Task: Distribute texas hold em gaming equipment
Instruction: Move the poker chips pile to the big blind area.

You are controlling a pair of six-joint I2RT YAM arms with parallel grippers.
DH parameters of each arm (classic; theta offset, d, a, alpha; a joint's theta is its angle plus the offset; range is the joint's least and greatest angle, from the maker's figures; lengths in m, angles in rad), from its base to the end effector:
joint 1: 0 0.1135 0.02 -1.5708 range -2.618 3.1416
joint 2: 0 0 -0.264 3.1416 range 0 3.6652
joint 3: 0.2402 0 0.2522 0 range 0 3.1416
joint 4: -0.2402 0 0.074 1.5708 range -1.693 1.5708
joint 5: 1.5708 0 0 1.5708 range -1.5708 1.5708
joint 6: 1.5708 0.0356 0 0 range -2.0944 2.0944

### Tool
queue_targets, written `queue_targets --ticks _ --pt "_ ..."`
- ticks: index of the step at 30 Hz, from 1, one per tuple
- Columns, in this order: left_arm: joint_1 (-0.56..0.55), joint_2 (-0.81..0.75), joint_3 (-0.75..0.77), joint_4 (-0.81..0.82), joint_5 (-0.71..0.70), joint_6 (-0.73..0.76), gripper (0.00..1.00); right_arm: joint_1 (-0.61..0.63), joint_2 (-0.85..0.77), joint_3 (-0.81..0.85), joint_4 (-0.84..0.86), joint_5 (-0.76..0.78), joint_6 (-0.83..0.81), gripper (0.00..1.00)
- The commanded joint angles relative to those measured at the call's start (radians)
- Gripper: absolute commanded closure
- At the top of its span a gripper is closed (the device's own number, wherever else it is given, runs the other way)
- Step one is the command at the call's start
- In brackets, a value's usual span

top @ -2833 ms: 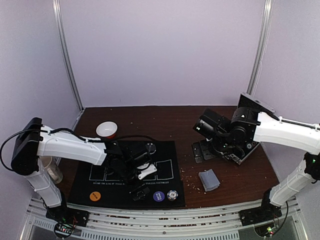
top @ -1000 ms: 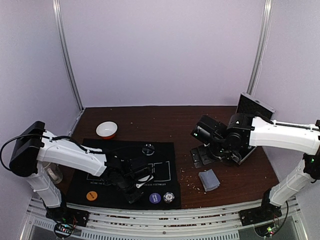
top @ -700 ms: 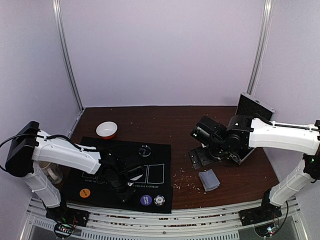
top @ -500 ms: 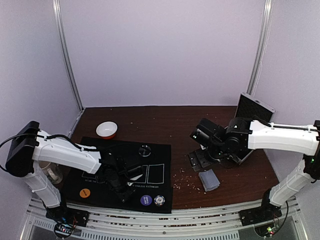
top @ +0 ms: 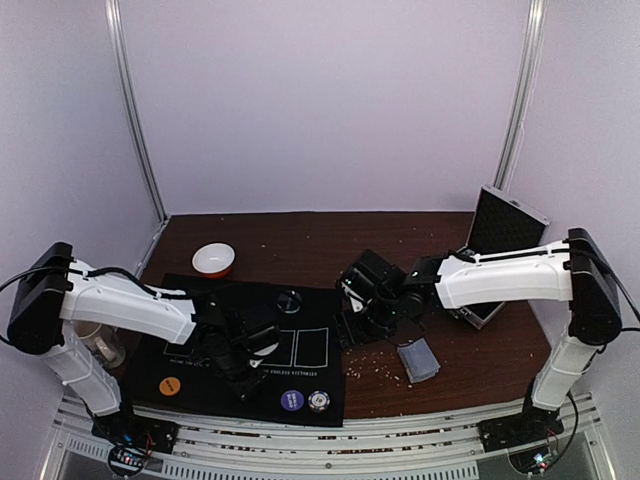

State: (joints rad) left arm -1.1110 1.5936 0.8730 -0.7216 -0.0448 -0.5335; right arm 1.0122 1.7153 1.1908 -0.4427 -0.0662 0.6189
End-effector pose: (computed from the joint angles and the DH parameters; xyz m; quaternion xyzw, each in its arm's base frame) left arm 0.1185 -0.2356 0.1522 0.2827 0.9568 -0.0319 0.0601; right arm 0.1900 0.3084 0.2138 -0.1961 0.9340 0.2380 0.1806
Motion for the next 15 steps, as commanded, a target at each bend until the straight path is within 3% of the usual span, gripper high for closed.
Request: queue_targets --ticks 1,6,15 --pt "0.014 -0.039 -0.034 0.022 0.015 -0.006 1.00 -0.038 0.049 0.002 0.120 -0.081 0.047 0.32" --pt "0.014 -0.048 -0.050 0.032 0.028 -0.014 1.00 -0.054 0.110 -0.022 0.189 -0.154 0.048 0.48" --pt "0.032 -0.086 -0.086 0.025 0.041 -0.039 1.00 -0.087 0.165 -0.041 0.231 -0.174 0.045 0.62"
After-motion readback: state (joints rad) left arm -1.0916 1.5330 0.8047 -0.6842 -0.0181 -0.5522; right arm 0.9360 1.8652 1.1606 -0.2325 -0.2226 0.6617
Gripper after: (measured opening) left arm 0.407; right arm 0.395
